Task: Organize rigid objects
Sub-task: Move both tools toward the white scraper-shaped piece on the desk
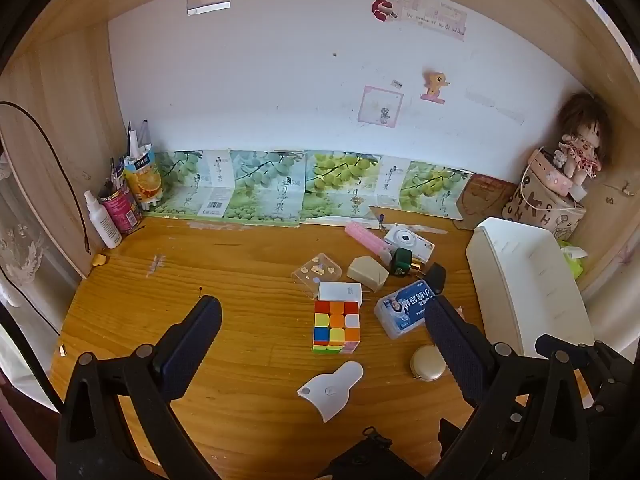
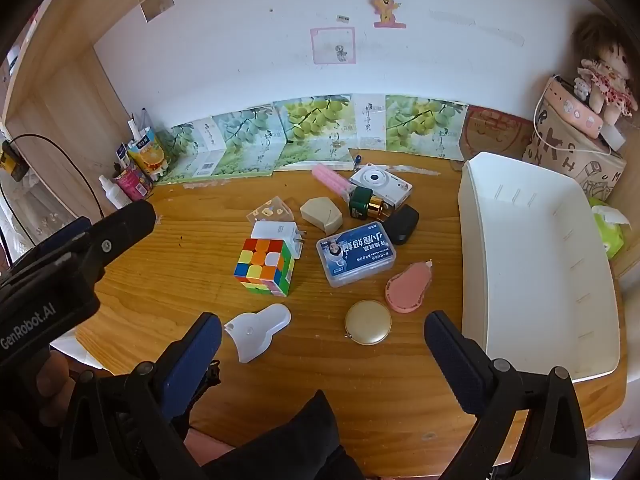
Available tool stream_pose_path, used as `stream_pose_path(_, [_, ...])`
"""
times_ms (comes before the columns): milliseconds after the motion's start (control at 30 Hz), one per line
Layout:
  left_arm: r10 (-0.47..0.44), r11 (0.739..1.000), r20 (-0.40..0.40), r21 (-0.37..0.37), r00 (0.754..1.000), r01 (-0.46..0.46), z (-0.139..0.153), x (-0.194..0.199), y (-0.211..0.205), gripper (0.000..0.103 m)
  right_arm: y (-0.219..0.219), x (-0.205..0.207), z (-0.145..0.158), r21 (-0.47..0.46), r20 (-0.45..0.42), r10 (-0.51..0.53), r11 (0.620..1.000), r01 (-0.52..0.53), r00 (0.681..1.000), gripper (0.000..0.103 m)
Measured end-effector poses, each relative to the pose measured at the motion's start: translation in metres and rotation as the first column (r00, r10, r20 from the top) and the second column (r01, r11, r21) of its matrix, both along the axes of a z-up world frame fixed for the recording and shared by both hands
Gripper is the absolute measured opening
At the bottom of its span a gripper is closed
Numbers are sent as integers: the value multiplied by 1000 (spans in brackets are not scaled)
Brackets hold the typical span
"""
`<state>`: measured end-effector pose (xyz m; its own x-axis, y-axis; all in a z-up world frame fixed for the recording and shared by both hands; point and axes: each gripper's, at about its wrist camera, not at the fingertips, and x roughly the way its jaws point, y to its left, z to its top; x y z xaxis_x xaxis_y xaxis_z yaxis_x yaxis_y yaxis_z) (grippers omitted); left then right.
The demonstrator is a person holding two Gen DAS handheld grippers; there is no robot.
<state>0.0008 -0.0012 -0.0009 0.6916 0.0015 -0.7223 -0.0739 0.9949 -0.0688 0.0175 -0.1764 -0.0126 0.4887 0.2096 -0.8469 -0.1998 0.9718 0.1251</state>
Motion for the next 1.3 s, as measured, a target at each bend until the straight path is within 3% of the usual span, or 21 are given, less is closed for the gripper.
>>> stream_pose_path(833, [-14,998,14,-67,1000,15,4,-21,3,101,2,-7,3,11,-17,16,1000,-16,1000,102])
stream_pose_path(1300, [43,995,-109,-82,993,-52,-21,-50,12,100,9,-28,-19,59,-119,72,996,-65,990,99])
